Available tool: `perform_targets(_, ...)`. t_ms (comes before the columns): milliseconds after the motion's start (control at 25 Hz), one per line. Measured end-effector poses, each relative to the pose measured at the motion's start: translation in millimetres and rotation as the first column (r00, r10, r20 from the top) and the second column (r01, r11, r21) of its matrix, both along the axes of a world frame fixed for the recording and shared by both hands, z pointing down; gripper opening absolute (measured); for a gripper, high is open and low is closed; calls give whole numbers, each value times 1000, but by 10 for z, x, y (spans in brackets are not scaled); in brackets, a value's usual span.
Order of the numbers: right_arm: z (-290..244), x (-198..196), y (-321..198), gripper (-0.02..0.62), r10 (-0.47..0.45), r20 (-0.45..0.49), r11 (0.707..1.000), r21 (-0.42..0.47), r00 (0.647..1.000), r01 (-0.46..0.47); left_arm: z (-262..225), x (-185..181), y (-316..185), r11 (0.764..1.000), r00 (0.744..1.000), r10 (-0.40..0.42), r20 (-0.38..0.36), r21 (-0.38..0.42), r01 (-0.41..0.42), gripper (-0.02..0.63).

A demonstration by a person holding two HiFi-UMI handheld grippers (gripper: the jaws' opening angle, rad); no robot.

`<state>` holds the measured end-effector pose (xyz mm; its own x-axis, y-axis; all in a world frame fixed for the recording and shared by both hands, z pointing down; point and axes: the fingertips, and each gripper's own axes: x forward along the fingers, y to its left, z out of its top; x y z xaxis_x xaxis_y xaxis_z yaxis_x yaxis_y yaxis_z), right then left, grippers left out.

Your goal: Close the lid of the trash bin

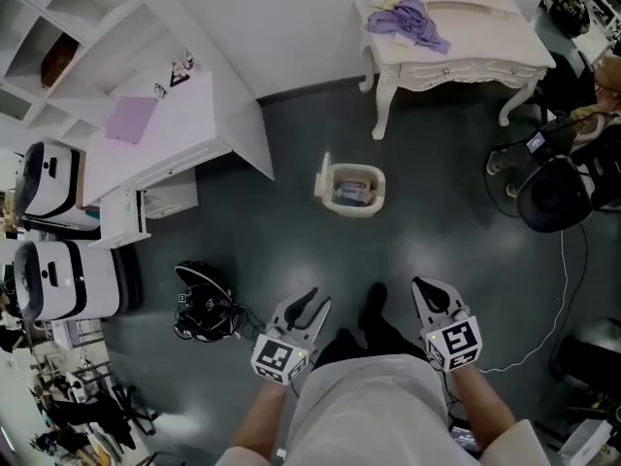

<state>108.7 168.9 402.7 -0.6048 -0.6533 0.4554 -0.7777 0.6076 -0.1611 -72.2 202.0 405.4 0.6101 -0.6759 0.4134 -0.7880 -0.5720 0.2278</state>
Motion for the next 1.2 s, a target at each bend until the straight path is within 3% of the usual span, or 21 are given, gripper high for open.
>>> perform_targets(280, 71, 94, -524, 12, -11, 8, 1000, -12, 1000, 12, 70, 96, -438, 1000, 1000, -20, -2, -23, 20, 140)
perform_targets(640, 236, -185, -975, 12, -4, -9, 998, -59, 1000, 3, 187, -195, -980, 999, 1000, -11, 11, -39, 11, 140)
perform_targets(1200, 704, -791, -1976, 12, 112, -11, 987, -114, 994, -112, 883, -639, -2139, 983, 983, 172, 72, -81, -166, 144)
